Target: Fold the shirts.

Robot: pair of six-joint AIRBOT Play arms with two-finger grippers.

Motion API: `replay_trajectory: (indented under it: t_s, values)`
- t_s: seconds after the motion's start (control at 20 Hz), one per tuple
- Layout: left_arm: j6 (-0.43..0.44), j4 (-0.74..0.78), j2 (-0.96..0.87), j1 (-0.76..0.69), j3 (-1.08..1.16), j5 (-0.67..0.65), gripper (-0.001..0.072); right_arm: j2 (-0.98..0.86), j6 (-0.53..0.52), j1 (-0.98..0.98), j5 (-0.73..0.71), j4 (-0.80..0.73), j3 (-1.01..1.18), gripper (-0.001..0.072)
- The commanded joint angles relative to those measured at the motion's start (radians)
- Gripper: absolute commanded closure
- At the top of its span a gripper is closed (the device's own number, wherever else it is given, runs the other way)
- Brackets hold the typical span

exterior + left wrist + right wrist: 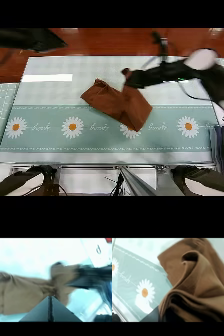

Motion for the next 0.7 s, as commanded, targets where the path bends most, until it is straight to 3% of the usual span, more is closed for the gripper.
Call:
replay_trajectory:
  t_s: [0.0, 0.2, 0.5, 0.55, 0.6, 0.65]
  values:
    - [0.012, 0.106, 0.240, 0.032, -0.050, -0.010, 0.0685, -0.304, 0.028, 0.126, -0.043, 0.002, 0.222, 0.0682]
    - [-0.029, 0.199, 0.482, 0.033, -0.369, 0.015, 0.0685, -0.486, 0.069, 0.154, -0.032, 0.003, 0.387, 0.0682]
    - [-0.074, 0.127, 0.644, 0.032, -0.837, 0.127, 0.0685, -0.581, 0.113, 0.174, -0.066, 0.032, 0.511, 0.0681]
    - [-0.073, 0.106, 0.641, 0.032, -0.886, 0.157, 0.0685, -0.586, 0.115, 0.180, -0.090, 0.032, 0.510, 0.0552]
    - [-0.073, 0.102, 0.639, 0.032, -0.926, 0.194, 0.0684, -0.590, 0.119, 0.185, -0.096, 0.037, 0.510, 0.0259]
    - [-0.073, 0.103, 0.636, 0.032, -0.965, 0.241, 0.0684, -0.591, 0.114, 0.185, -0.080, 0.050, 0.511, 0.0077]
